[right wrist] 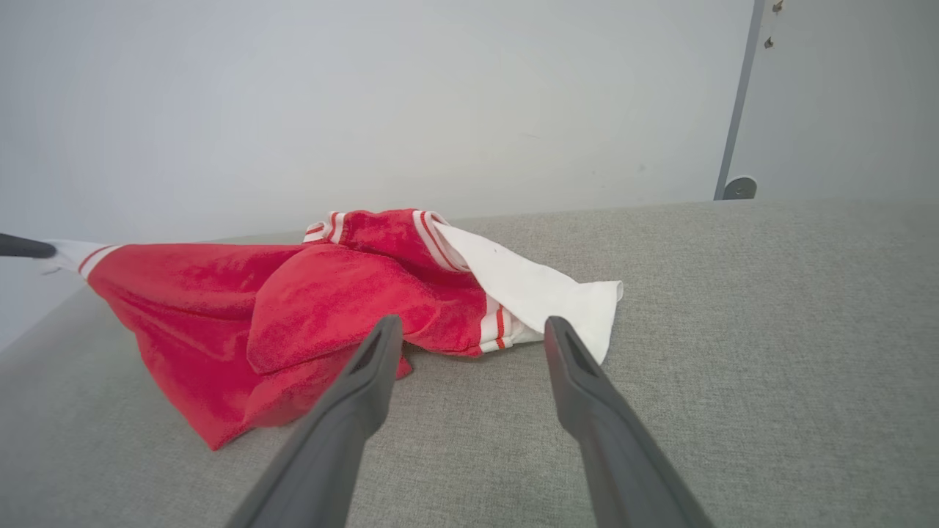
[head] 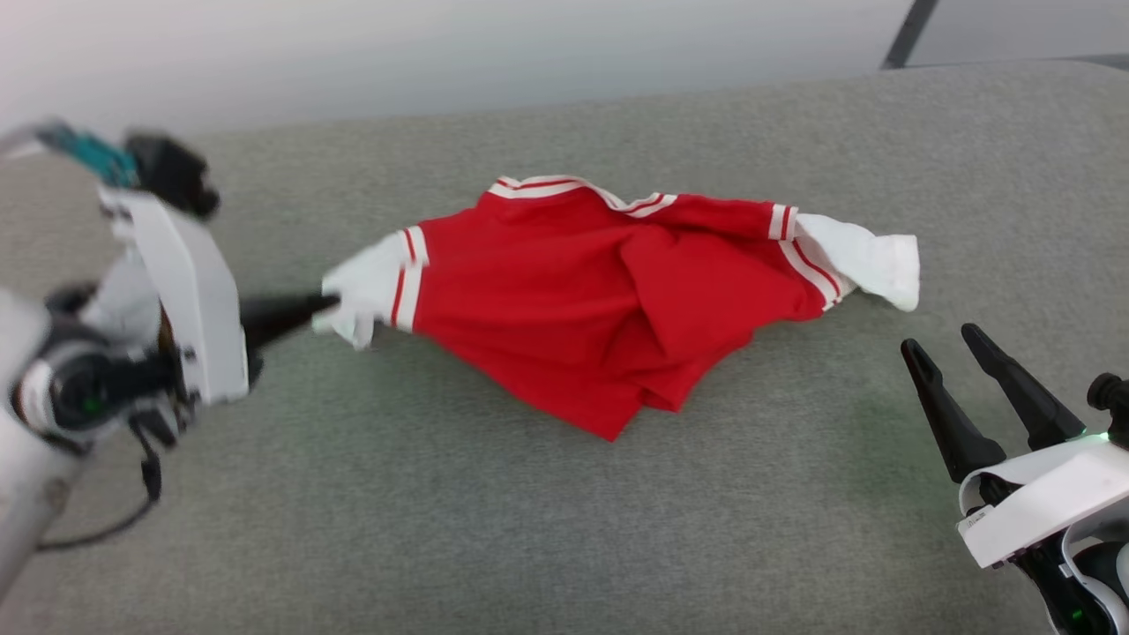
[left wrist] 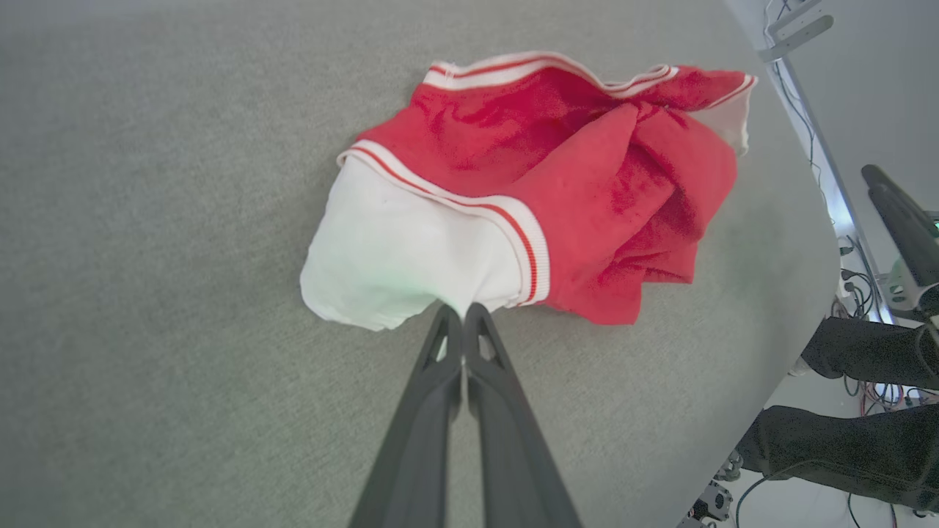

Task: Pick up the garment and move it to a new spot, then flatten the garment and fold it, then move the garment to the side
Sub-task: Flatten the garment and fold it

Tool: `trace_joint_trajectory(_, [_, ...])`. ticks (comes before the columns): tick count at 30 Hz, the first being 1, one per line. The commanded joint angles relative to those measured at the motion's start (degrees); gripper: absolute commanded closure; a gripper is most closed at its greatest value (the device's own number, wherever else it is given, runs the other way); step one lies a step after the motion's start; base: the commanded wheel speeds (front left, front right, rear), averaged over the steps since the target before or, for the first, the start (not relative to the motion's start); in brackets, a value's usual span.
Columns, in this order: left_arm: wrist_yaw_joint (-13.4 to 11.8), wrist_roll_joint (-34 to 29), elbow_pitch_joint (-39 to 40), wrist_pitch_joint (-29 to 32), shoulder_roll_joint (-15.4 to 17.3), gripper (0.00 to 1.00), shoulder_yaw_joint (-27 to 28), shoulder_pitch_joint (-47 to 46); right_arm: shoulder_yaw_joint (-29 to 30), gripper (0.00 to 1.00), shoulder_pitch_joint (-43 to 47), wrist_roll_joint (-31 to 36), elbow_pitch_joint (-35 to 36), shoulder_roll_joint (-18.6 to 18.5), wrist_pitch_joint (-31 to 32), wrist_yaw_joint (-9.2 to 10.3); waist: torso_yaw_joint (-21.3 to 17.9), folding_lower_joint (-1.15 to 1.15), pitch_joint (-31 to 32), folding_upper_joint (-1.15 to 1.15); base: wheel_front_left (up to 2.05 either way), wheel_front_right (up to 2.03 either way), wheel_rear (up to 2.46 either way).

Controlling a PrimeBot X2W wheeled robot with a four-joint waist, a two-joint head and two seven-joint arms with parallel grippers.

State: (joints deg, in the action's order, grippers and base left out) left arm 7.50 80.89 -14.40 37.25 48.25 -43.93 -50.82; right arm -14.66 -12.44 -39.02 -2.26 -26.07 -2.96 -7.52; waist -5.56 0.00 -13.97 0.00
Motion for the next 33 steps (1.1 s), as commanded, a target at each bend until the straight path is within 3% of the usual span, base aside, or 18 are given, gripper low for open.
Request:
trace_joint_trajectory(1, [-0.06, -1.06, -0.64, -0.71, 0.36, 1.00, -0.53, 1.51, 0.48, 0.00, 0.74, 0.11, 0.42, -0.01, 0.43, 0.06, 1.31, 0.00, 0.76, 0.00, 0.00, 0.00, 0.00])
trace_joint_trajectory(12, [-0.07, -8.15, -9.48, -3.75, -1.14, 1.00, -6.83, 4.70, 1.85, 0.00, 1.55, 0.50, 2.30, -0.31, 3.32, 0.06, 0.48, 0.00, 0.12, 0.00, 0.00, 0.00, 0.00])
trace_joint_trajectory(18, [-0.07, -7.32, -11.44, -5.55, -2.56, 0.98, -7.66, 4.45, 2.02, 0.00, 2.18, 0.71, 2.62, 0.31, 3.73, 0.06, 0.11, 0.00, 0.04, 0.00, 0.00, 0.00, 0.00])
trace_joint_trajectory(19, [-0.07, -7.13, -11.56, -5.75, -2.79, 0.87, -7.92, 4.54, 1.94, 0.00, 2.30, 0.72, 2.58, 0.32, 3.90, 0.06, 0.14, 0.00, 0.14, 0.00, 0.00, 0.00, 0.00])
trace_joint_trajectory(21, [-0.07, -6.79, -11.74, -6.49, -3.17, 0.55, -8.09, 4.71, 1.79, 0.00, 2.64, 0.73, 2.49, 0.18, 4.19, 0.06, 0.31, 0.00, 0.48, 0.00, 0.00, 0.00, 0.00])
trace_joint_trajectory(22, [-0.07, -6.44, -11.68, -7.04, -3.26, 0.09, -8.09, 4.86, 1.75, 0.00, 2.73, 0.69, 2.43, 0.11, 4.34, 0.06, 0.42, 0.00, 0.72, 0.00, 0.00, 0.00, 0.00])
trace_joint_trajectory(23, [-0.07, -6.11, -11.53, -7.73, -3.32, 0.00, -8.02, 4.96, 1.72, 0.00, 2.77, 0.67, 2.39, -0.07, 4.52, 0.06, 0.60, 0.00, 1.00, 0.00, 0.00, 0.00, 0.00])
trace_joint_trajectory(29, [-0.07, -4.80, -8.73, -14.27, -2.14, 0.00, -7.08, 6.75, -0.64, 0.00, 1.20, 3.11, 1.86, -2.88, 7.39, 0.06, 1.88, 0.00, 2.86, 0.00, 0.00, 0.00, 0.00])
trace_joint_trajectory(33, [-0.07, -5.72, -5.36, -23.21, -1.51, 0.00, -5.89, 9.76, -2.44, 0.00, 0.20, 4.10, 0.91, -5.21, 9.84, 0.06, 3.33, 0.00, 3.97, 0.00, 0.00, 0.00, 0.00])
